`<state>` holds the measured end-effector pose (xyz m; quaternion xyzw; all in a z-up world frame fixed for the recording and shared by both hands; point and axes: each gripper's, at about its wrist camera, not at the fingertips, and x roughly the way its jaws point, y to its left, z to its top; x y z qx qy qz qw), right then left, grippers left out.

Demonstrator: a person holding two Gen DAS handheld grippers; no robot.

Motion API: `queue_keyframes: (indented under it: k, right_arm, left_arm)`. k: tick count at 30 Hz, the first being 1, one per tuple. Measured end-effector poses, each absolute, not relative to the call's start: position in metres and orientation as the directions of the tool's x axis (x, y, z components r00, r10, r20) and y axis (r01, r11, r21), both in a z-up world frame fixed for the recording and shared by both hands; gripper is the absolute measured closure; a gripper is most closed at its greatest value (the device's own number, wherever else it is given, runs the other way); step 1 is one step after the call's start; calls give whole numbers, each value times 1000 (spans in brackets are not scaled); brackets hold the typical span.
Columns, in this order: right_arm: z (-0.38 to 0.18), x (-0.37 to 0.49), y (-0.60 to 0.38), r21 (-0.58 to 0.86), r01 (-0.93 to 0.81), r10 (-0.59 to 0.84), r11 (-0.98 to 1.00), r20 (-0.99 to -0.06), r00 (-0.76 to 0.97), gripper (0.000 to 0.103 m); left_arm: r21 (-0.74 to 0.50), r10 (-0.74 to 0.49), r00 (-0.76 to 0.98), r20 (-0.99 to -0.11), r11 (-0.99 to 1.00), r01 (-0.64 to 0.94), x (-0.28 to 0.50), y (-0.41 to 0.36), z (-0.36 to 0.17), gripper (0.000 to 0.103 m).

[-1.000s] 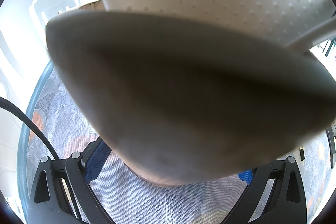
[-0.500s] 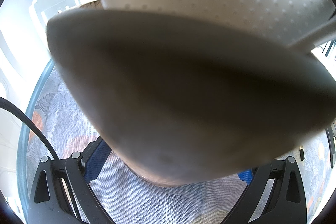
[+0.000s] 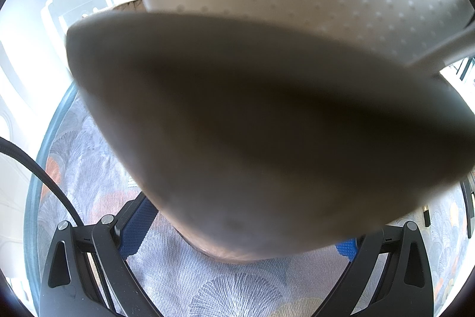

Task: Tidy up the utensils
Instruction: 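Move the right tool to the last black chopstick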

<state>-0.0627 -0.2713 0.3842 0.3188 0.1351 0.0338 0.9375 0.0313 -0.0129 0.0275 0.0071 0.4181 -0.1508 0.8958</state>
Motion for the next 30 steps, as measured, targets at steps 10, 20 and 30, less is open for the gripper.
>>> queue_keyframes:
  k: [10, 20, 30]
  right_arm:
    - [278, -42, -312, 542, 259, 164, 799, -611, 774, 16]
    - [157, -43, -290, 222, 277, 80, 935, -891, 446, 26]
    - [76, -28, -267, 197, 273, 128, 942, -959, 251, 55]
  left_arm:
    - [-113, -264, 605, -751, 954, 276, 31, -13, 27, 3]
    - [-113, -264, 605, -751, 954, 276, 31, -13, 27, 3]
    - [-113, -264, 605, -751, 954, 276, 31, -13, 27, 2]
